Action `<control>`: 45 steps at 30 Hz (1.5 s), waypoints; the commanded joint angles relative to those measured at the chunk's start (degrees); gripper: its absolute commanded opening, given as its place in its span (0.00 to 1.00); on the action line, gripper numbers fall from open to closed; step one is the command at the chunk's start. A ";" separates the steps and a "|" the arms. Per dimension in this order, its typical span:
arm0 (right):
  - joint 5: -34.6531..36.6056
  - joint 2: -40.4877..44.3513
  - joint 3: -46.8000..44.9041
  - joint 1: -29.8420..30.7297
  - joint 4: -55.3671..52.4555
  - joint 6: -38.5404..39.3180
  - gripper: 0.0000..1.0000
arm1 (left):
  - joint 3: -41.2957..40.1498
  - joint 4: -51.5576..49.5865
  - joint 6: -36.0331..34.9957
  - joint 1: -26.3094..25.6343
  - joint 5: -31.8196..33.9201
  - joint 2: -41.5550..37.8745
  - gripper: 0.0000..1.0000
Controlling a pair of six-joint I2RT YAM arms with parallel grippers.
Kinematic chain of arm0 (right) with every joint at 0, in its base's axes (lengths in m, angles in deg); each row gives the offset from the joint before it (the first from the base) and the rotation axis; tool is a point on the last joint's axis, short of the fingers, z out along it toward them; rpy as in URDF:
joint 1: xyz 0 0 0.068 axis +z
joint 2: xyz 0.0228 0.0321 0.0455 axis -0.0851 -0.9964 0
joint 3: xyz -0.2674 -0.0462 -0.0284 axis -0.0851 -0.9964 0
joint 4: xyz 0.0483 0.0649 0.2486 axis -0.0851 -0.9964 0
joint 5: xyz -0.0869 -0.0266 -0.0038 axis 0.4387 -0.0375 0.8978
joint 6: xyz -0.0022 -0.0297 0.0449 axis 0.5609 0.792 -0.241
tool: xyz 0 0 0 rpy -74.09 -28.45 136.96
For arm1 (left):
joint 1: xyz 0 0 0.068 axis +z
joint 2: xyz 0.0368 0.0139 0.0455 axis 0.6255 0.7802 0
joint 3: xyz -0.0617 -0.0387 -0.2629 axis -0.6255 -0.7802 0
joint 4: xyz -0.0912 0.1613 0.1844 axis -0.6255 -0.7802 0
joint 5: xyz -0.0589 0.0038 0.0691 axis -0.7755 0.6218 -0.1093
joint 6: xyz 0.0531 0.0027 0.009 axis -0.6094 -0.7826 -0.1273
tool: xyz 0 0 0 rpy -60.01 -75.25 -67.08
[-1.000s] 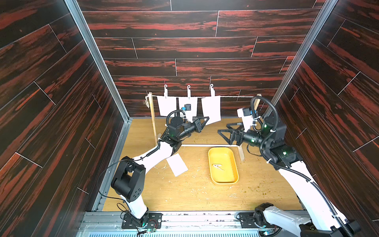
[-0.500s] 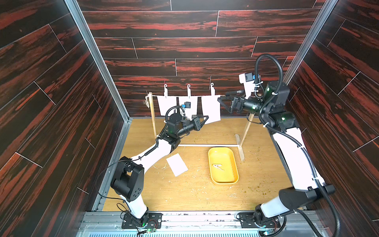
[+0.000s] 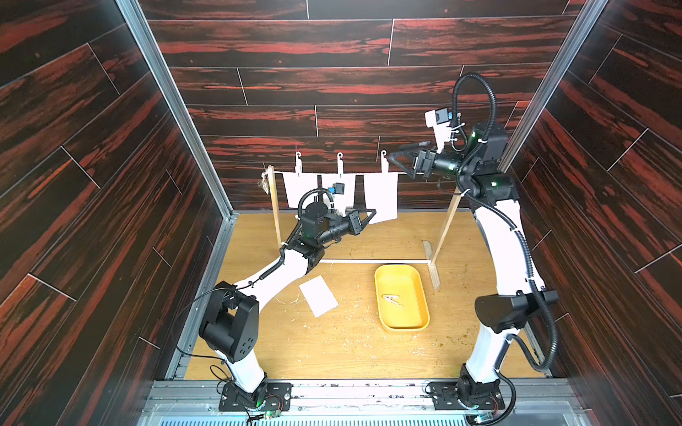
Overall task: Remove the postcards from the strings
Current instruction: Remove the clamp from the clothesline.
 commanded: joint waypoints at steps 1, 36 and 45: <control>-2.10 -4.78 4.85 0.05 -2.25 -1.47 0.91 | 1.71 -0.09 0.24 0.48 -0.85 -1.89 0.00; -14.86 -11.79 7.52 1.27 -0.09 -2.36 0.76 | 2.06 -0.24 1.40 0.84 -1.97 -1.58 0.00; -14.54 -11.53 7.45 1.21 -0.24 -1.62 0.70 | 2.06 -0.20 1.73 0.95 -2.34 -1.66 0.00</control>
